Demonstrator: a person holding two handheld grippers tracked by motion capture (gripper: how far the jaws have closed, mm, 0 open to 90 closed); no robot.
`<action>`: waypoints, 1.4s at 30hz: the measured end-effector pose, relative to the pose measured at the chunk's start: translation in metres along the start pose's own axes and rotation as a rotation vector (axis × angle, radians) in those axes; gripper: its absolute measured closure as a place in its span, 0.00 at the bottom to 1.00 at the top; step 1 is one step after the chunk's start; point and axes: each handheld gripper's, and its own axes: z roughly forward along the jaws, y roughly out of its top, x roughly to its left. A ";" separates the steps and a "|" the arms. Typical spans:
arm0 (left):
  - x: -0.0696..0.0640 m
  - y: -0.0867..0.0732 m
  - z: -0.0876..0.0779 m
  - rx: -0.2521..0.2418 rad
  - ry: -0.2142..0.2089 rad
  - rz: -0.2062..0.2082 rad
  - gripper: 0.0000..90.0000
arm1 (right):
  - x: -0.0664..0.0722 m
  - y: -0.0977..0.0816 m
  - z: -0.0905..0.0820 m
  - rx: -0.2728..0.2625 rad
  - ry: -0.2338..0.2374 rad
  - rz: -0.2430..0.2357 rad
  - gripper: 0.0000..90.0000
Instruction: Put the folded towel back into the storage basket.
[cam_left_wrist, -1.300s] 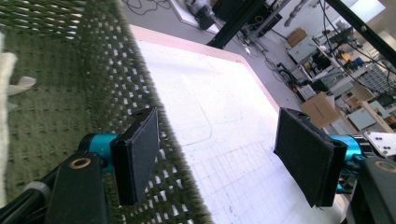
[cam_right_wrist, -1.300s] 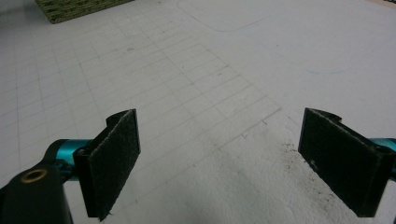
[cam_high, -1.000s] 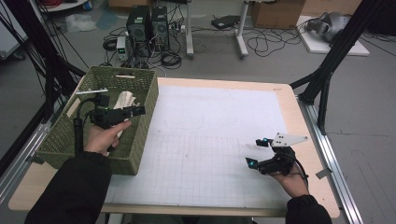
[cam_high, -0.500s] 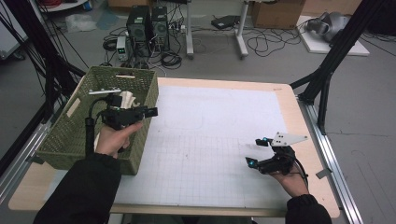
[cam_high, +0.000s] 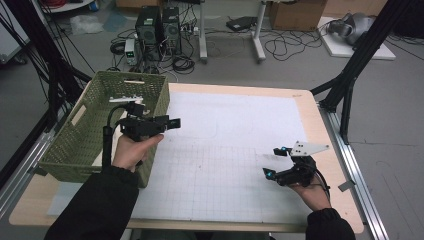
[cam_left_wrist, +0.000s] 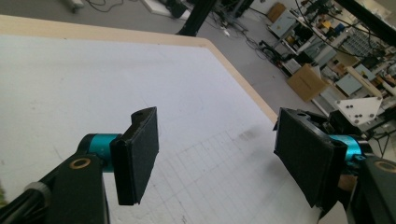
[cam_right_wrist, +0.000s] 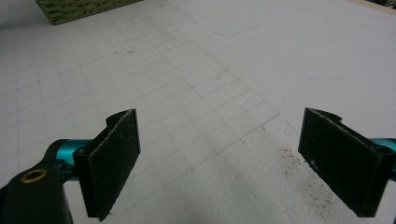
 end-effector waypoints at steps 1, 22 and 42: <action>-0.001 0.000 0.001 0.000 0.000 0.005 0.34 | 0.000 0.000 0.000 0.001 0.000 0.001 0.13; -0.028 -0.009 0.027 0.017 0.018 0.070 0.34 | -0.002 0.001 -0.001 -0.007 -0.004 0.010 0.13; -0.034 -0.029 0.042 0.056 0.049 0.116 0.34 | -0.003 0.002 -0.003 -0.015 -0.011 0.012 0.13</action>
